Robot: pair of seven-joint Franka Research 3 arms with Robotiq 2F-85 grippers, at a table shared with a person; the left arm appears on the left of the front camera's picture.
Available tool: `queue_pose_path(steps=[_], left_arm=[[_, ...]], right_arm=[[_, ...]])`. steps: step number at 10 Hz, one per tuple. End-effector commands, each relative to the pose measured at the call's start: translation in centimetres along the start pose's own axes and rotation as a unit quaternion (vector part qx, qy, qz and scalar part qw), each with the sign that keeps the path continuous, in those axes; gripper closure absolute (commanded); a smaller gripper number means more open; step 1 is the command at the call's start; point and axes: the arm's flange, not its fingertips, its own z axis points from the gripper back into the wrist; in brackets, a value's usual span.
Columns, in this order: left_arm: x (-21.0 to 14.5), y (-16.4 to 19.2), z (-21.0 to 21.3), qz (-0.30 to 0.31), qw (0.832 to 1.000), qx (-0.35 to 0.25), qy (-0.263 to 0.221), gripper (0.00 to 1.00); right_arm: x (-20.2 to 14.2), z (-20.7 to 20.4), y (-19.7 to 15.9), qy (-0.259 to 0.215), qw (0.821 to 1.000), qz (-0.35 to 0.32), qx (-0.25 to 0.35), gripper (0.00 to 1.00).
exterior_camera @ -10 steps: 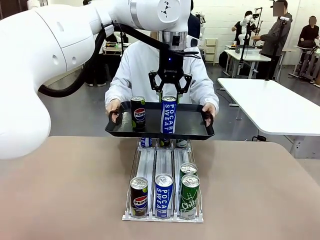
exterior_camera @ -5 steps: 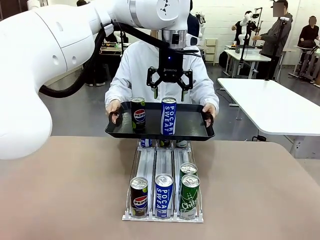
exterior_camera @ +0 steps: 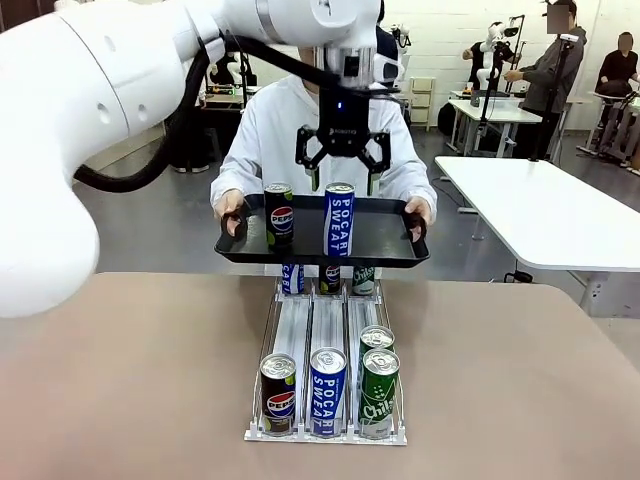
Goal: Retrieve and hand over the desired beverage to the person.
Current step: Place the picked can on the Handle tray extended by the person.
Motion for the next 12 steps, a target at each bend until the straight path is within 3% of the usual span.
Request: queue_pose_path(steps=[1, 3, 5, 9, 12], left_arm=[[-8.1, 2.4, 5.0, -0.085, 0.996, -0.009, -0.022, 0.0], [-18.1, 8.1, 5.9, -0.158, 0.986, 0.031, -0.05, 0.0], [-24.0, 14.8, 5.5, -0.172, 0.983, 0.039, -0.059, 0.0], [-28.6, 20.8, 7.1, -0.108, 0.982, -0.008, -0.152, 0.0], [-29.1, 24.0, 7.5, -0.083, 0.982, -0.034, -0.169, 0.0]], right_arm=[[0.2, -0.2, 0.0, -0.013, 1.0, 0.006, 0.018, 0.0], [0.2, -0.2, 0.0, -0.013, 1.0, 0.006, 0.018, 0.0], [0.2, -0.2, 0.0, -0.013, 1.0, 0.006, 0.018, 0.0], [0.2, -0.2, 0.0, -0.013, 1.0, 0.006, 0.018, 0.0], [0.2, -0.2, 0.0, -0.013, 1.0, 0.006, 0.018, 0.0]])
